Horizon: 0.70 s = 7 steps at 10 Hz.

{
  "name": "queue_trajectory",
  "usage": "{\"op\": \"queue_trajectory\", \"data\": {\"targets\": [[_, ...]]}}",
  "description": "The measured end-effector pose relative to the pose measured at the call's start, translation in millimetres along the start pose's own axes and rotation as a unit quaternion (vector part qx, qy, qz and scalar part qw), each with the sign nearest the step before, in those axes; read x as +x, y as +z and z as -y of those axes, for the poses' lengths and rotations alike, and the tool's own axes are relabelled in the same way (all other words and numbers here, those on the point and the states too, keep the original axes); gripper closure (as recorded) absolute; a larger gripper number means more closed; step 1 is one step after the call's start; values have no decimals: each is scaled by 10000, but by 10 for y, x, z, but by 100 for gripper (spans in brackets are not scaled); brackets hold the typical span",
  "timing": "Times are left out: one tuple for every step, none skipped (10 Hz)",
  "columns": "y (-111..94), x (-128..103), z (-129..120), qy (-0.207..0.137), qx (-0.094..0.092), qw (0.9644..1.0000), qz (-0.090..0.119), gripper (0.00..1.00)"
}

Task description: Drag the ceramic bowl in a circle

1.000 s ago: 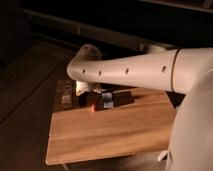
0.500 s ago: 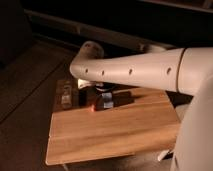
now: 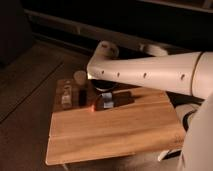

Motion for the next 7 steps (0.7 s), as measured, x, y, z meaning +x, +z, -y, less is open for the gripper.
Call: {"op": "queue_trajectory", "data": {"targets": [[127, -26, 169, 86, 6, 10000, -14, 35], [251, -47, 310, 148, 8, 9999, -39, 35], [463, -61, 513, 164, 51, 9998, -129, 35], [600, -57, 605, 149, 71, 9996, -209, 35], [768, -53, 697, 150, 63, 9994, -314, 35], [916, -45, 814, 194, 84, 9989, -418, 35], [983, -37, 877, 228, 94, 9986, -468, 35]]}}
